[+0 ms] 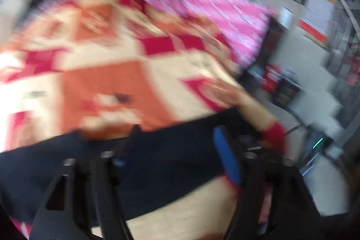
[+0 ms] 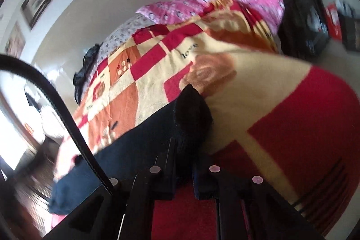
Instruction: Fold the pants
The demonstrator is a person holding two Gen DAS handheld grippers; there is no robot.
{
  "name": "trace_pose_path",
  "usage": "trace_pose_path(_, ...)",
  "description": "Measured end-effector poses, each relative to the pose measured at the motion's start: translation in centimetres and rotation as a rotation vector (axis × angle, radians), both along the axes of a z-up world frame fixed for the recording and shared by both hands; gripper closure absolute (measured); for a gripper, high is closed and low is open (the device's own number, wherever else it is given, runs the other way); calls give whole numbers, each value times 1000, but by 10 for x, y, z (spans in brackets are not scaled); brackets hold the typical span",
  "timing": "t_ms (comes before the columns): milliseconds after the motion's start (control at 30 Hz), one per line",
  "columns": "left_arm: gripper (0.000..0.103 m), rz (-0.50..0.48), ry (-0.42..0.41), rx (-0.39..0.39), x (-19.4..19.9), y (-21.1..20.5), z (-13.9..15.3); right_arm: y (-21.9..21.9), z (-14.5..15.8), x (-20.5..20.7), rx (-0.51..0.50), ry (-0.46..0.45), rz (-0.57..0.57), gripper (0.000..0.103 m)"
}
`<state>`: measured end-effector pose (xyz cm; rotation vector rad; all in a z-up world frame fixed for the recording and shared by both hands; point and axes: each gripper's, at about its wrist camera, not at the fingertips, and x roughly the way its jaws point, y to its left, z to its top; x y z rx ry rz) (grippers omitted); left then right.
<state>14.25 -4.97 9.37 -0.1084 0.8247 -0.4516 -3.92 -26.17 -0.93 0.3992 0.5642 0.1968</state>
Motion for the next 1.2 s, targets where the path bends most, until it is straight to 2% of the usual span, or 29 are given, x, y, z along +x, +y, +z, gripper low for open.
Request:
trace_pose_path(67,31,-89,190,-57,42,-29,-11,16,4,-6,-148,-64,8,93)
trace_pose_path(133,31,-124,297,-60,70,-55,-23,31,7,-11,-283,-128,17,93)
trace_pose_path(200,31,-167,378,-6,89,-82,-33,45,10,-17,-389,-190,28,93)
trace_pose_path(233,31,-186,391,32,94,-92,-36,52,10,-20,-434,-217,36,93)
trace_pose_path(367,31,-273,381,178,98,-126,-33,72,11,-30,-551,-308,73,93)
trace_pose_path(467,31,-299,356,235,97,-135,-27,79,10,-33,-594,-340,94,93)
trace_pose_path(567,31,-297,354,291,99,-137,-29,88,12,-39,-636,-371,122,93)
trace_pose_path(700,31,-244,345,317,95,-117,-34,101,17,-45,-663,-410,163,93)
trace_pose_path(767,32,-218,337,296,93,-104,-30,105,19,-47,-668,-419,170,93)
trace_pose_path(800,37,-210,334,278,94,-99,-28,108,20,-48,-670,-418,174,93)
trace_pose_path(833,49,-202,321,253,94,-92,-25,111,21,-49,-673,-418,178,93)
trace_pose_path(867,55,-194,312,230,94,-85,-22,112,21,-50,-676,-419,181,93)
trace_pose_path(900,78,-188,306,206,95,-79,-20,115,22,-51,-682,-421,185,93)
trace_pose_path(933,92,-170,300,193,96,-72,-20,117,22,-53,-686,-422,188,93)
trace_pose_path(1033,93,-127,285,161,92,-50,-18,127,27,-57,-708,-434,209,93)
trace_pose_path(1200,94,-80,273,28,78,8,-21,157,34,-70,-763,-465,272,93)
